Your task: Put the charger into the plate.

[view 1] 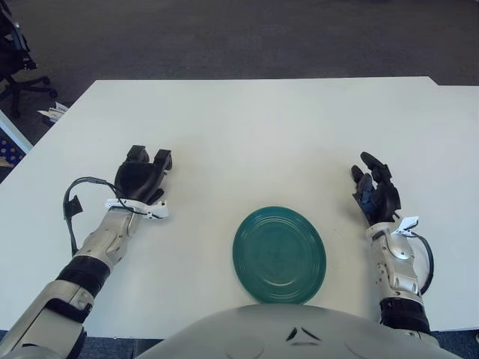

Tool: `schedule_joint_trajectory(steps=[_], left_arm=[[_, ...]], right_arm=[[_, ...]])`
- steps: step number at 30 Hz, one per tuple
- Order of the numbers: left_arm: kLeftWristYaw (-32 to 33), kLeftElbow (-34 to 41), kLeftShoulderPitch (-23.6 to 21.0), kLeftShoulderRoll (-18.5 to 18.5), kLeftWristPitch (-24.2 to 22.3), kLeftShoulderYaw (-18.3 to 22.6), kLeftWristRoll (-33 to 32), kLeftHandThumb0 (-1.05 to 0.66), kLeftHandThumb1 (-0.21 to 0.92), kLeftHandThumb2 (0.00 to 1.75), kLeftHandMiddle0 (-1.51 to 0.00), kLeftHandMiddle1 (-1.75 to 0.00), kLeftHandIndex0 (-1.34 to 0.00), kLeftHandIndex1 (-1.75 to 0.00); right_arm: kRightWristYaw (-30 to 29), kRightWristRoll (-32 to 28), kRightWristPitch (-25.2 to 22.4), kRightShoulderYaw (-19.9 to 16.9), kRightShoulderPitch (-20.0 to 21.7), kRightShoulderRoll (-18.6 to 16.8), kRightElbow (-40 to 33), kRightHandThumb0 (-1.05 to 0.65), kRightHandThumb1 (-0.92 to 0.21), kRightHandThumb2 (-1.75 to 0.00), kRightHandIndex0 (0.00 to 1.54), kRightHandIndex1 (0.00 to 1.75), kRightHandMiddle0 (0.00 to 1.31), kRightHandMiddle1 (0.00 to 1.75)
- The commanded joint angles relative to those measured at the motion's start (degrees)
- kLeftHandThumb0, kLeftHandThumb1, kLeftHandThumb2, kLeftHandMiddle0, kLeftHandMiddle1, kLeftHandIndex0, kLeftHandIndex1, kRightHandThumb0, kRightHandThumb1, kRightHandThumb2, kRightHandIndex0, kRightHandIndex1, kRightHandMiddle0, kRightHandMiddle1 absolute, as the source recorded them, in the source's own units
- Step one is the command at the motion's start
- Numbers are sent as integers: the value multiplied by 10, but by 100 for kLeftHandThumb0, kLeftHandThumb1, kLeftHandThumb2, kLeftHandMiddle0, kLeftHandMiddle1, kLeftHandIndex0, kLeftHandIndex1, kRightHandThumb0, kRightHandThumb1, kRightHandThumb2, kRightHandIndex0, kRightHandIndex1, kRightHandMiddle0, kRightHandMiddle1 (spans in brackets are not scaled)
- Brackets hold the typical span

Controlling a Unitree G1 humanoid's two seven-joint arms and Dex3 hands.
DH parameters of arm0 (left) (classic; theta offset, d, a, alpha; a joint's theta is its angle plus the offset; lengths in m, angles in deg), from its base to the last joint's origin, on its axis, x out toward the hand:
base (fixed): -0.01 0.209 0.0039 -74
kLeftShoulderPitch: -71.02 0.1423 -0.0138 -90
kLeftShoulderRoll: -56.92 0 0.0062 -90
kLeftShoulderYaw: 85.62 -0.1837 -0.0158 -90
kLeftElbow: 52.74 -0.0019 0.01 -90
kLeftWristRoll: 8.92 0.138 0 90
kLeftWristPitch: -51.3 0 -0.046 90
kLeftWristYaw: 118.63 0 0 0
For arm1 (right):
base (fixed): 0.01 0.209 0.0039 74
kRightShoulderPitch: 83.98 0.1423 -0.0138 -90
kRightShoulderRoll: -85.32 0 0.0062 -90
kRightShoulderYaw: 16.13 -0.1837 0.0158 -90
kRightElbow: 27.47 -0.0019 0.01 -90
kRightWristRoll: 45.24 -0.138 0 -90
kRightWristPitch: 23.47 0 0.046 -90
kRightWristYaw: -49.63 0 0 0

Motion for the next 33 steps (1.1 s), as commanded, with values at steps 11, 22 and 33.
schedule_joint_trajectory(steps=[11, 22, 33], left_arm=[[-70, 161, 81, 0, -9, 36, -26, 0, 17, 149, -71, -173, -50, -175], [-113, 329, 90, -10, -36, 75, 29, 0, 3, 165, -81, -175, -62, -174], [-125, 377, 79, -21, -11, 87, 51, 0, -1, 169, -84, -175, -64, -175]], right_arm=[[-6, 6, -9, 6, -29, -2, 39, -80, -92, -79, 29, 0, 0, 66], [-9, 6, -16, 8, -28, 0, 39, -81, -92, -79, 29, 0, 0, 70], [-10, 8, -14, 12, -31, 0, 40, -82, -92, -79, 30, 0, 0, 69]])
